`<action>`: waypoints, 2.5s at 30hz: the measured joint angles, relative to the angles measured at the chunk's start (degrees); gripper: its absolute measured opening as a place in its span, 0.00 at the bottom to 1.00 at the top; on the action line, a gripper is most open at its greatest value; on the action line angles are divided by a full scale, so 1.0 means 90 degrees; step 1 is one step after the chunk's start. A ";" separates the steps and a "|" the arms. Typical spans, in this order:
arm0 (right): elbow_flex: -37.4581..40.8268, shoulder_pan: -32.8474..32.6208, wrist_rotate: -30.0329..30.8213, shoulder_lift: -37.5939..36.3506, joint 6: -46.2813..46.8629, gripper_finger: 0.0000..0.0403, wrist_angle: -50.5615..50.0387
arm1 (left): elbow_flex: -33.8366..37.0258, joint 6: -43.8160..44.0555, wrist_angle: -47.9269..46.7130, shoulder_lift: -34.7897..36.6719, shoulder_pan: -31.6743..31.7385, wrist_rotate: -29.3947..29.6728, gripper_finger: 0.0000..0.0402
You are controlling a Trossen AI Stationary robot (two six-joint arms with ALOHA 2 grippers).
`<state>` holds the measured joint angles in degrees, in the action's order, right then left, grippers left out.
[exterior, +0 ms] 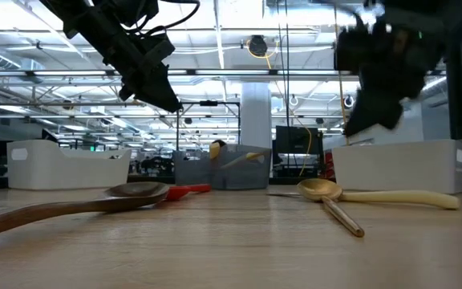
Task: Pick & Place Kitchen Items
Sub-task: Put the yellow table knife into black bin
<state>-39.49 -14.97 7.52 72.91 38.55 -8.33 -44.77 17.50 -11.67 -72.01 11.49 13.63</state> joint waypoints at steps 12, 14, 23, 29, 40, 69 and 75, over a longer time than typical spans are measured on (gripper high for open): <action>-0.1642 -0.1509 0.2979 0.0615 -0.0357 0.02 -0.1883 | 0.0002 0.0117 -0.0006 0.0002 0.0000 0.0000 0.21; -0.1641 -0.1617 0.2987 0.0711 -0.0161 0.03 -0.2066 | 0.0002 0.0117 -0.0006 0.0000 0.0000 0.0000 0.21; -0.1641 -0.1645 0.2645 0.0778 0.0828 0.23 -0.2292 | 0.0005 0.0075 -0.0006 0.0002 0.0000 0.0000 0.21; -0.1379 -0.1695 0.2132 0.0776 0.1734 0.41 -0.2078 | 0.0005 0.0075 -0.0006 0.0001 0.0000 0.0000 0.21; -0.0325 -0.1891 0.2160 0.0776 0.2057 0.49 -0.1069 | 0.0005 0.0080 0.0153 0.0000 0.0000 0.0157 0.21; 0.0717 -0.1929 0.1939 0.1378 0.1236 0.49 0.0718 | 0.0005 0.0394 0.0273 0.0002 0.0000 0.0168 0.21; 0.0688 -0.1939 0.2000 0.1842 0.0935 0.49 0.0584 | 0.0005 0.0414 0.0272 0.0001 0.0000 0.0167 0.21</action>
<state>-33.30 -32.42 25.52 89.49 46.97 -3.07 -44.73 21.22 -9.22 -72.00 11.49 15.13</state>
